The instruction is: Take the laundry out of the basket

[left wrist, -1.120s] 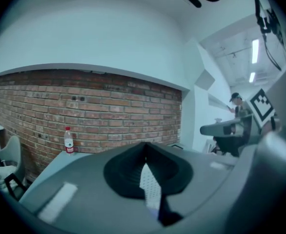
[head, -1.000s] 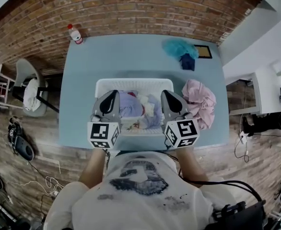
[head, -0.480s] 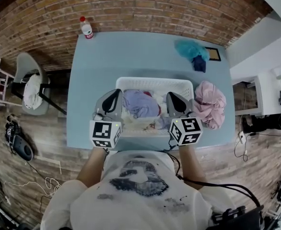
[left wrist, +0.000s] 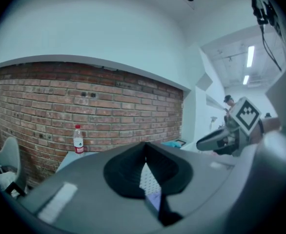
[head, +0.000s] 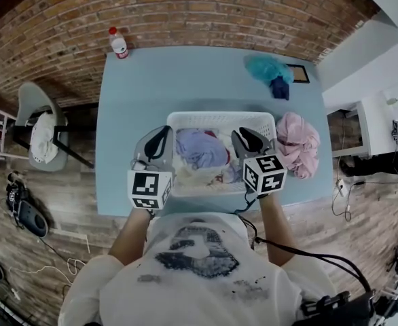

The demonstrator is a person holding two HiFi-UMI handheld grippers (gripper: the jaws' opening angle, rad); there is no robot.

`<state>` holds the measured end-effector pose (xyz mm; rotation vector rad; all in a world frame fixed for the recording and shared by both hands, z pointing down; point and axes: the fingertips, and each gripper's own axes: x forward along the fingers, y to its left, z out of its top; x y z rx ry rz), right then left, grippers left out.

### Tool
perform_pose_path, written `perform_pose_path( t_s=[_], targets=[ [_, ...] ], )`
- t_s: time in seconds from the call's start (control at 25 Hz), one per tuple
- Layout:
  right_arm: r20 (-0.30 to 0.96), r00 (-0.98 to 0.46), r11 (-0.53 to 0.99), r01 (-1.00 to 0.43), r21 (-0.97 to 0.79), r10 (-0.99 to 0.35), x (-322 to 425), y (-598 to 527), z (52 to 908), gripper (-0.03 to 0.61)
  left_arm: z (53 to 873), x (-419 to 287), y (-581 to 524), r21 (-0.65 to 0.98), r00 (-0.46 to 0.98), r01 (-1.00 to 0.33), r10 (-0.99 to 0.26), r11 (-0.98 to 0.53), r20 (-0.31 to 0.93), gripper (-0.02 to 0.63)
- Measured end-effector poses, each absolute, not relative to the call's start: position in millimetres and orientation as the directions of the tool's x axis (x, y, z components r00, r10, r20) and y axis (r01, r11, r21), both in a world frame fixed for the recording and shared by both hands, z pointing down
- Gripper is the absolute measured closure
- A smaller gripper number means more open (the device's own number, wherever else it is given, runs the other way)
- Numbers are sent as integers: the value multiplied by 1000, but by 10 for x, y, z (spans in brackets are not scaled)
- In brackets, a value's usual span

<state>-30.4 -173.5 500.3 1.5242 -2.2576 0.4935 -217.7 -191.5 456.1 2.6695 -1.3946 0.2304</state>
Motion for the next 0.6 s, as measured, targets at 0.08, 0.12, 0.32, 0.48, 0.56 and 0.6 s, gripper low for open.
perform_pose_path(
  t_s=[0.08,0.12,0.32,0.48,0.56,0.6],
  targets=[
    [503,-378,389,-917,-88,-777,-345,-1763,5038,449,4585,-2189,-1933,39,563,-823,-803,-567,194,621],
    [510,-396,410,-908,-90,-764,-367,-1777,5053,425,4598,-2192,-1942,41,562,-824,-804,-566,197,623],
    [555,-463,508,-858,-84,-691,-499,-1812,5139,331,4633,-2205,-1974,49,556,-828,-805,-559,206,621],
    [567,-531,573,-811,-123,-630,-646,-1804,5184,242,4625,-2206,-2009,46,556,-828,-805,-559,208,621],
    [571,-548,593,-795,-128,-611,-698,-1800,5208,211,4638,-2213,-2021,47,555,-828,-804,-559,213,621],
    [575,-555,605,-786,-126,-601,-724,-1795,5223,197,4647,-2217,-2025,47,554,-828,-804,-558,216,621]
  ],
)
